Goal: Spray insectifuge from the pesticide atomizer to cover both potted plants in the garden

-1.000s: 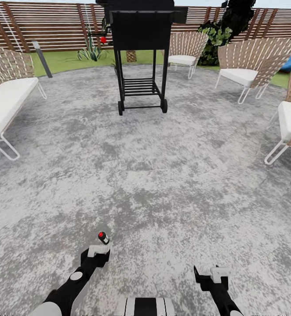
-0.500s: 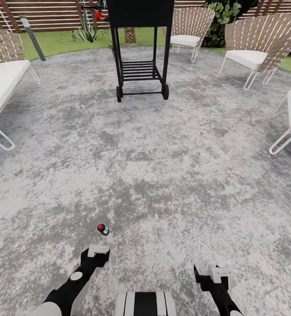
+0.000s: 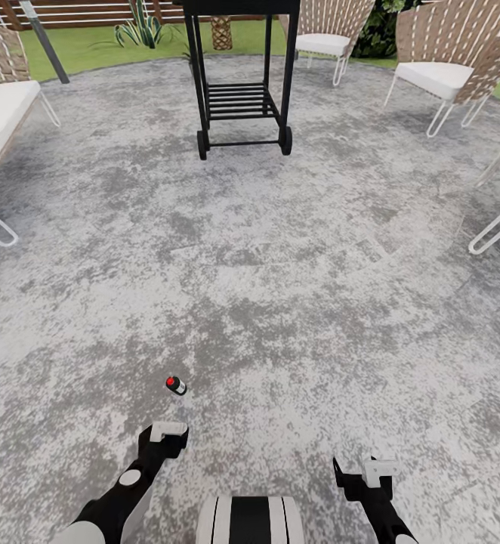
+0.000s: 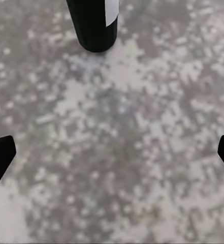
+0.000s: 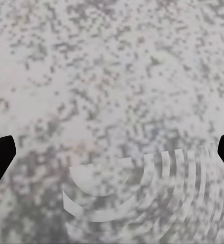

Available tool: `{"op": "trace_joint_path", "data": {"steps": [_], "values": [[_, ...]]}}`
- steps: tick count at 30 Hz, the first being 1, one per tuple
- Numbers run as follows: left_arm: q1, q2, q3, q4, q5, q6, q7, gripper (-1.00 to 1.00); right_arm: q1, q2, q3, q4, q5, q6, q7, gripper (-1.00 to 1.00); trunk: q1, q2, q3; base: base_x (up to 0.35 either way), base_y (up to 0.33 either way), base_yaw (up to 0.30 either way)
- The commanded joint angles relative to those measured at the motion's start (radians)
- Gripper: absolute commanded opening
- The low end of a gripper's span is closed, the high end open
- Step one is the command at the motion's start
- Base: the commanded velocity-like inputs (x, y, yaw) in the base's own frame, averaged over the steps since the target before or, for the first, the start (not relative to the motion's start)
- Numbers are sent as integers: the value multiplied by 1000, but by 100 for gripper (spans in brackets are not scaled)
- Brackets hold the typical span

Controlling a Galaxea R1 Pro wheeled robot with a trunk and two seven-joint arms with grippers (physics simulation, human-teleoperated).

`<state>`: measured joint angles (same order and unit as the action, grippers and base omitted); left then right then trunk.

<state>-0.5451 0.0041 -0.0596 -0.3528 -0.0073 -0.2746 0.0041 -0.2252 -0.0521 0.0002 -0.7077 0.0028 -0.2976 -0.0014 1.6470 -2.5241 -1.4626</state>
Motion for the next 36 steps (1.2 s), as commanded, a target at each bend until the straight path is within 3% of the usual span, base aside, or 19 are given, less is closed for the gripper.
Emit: {"op": "trace_joint_path", "data": {"steps": [1,36], "values": [[0,0,-3,1,-1,-6,0,100,0,0,0,0,0,-3,0,100,0,0,-1,0,0,0],[2,0,-3,2,0,-15,0,100,0,0,0,-2,0,-3,0,100,0,0,-1,112,12,0]]}}
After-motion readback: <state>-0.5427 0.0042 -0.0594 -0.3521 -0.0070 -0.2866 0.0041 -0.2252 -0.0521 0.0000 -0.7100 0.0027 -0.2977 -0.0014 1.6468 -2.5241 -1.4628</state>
